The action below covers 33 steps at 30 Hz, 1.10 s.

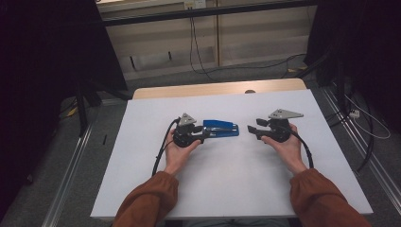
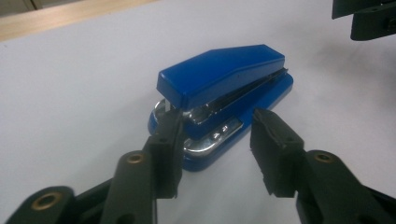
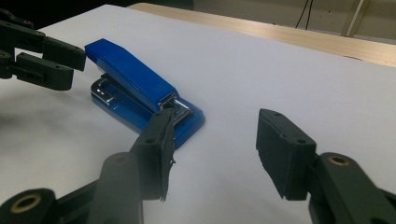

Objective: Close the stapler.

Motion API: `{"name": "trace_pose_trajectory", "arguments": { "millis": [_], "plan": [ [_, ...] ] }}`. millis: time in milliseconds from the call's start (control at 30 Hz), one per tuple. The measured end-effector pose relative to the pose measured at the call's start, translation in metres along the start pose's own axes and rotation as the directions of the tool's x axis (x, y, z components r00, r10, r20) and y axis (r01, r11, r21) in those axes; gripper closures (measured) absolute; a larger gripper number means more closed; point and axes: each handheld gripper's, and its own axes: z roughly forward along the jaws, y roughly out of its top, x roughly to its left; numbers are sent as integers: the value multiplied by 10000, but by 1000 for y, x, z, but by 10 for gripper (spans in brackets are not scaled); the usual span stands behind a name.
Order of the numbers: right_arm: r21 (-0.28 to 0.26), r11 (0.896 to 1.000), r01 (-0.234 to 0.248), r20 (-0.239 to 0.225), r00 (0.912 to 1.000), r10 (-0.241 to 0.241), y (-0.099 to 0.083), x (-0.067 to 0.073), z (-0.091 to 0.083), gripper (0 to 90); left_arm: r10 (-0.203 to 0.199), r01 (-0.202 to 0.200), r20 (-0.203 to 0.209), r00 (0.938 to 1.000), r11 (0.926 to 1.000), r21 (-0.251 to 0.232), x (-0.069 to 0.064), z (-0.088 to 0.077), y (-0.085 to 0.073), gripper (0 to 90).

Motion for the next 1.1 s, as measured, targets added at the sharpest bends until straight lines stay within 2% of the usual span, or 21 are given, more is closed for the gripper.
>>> {"name": "trace_pose_trajectory", "arguments": {
  "millis": [200, 233, 367, 467, 600, 667, 733, 800, 833, 900, 1100],
  "plan": [
    [-208, 9997, -110, 337, 9994, 117, 2, 3, 0, 251, 86, -91, -213, 9997, 9996, -249, -2, -8, 0, 435],
    [-252, 9996, -153, 355, 9992, 162, 3, 3, 0, 222, 33, -42, -278, 9996, 9995, -320, -2, -9, 0, 392],
    [-219, 9997, -78, 560, 9984, 90, 2, 6, 0, 132, 197, -214, -692, 9974, 9995, -241, -1, -11, 2, 229],
    [-200, 9998, -95, 632, 9979, 107, 2, 7, -1, 106, 408, -454, -1050, 9936, 9981, -426, -5, -12, 3, 161],
    [-434, 9975, -556, 631, 9963, 582, 3, 9, -3, 29, 281, -355, -955, 9950, 9964, -764, -6, -12, 5, 80],
    [-564, 9962, -656, 470, 9966, 683, 4, 10, -5, 34, 40, -107, -775, 9970, 9962, -862, -6, -14, 6, 59],
    [-616, 9969, -480, 517, 9973, 512, 6, 13, -7, 34, 205, -257, -693, 9974, 9970, -737, -8, -17, 7, 48],
    [-686, 9966, -446, 512, 9975, 482, 7, 14, -10, 42, 45, -72, -365, 9993, 9974, -724, -8, -20, 7, 50],
    [-837, 9955, -443, 486, 9976, 484, 7, 15, -12, 48, 104, -125, -278, 9996, 9971, -744, -7, -23, 7, 50],
    [-1081, 9937, -291, 583, 9977, 355, 7, 16, -15, 49, 28, -71, -478, 9989, 9958, -909, -8, -27, 7, 50],
    [-1055, 9944, -80, 794, 9967, 164, 4, 20, -22, 46, -144, 44, -920, 9957, 9942, -1072, -6, -41, 6, 50]
  ]
}}
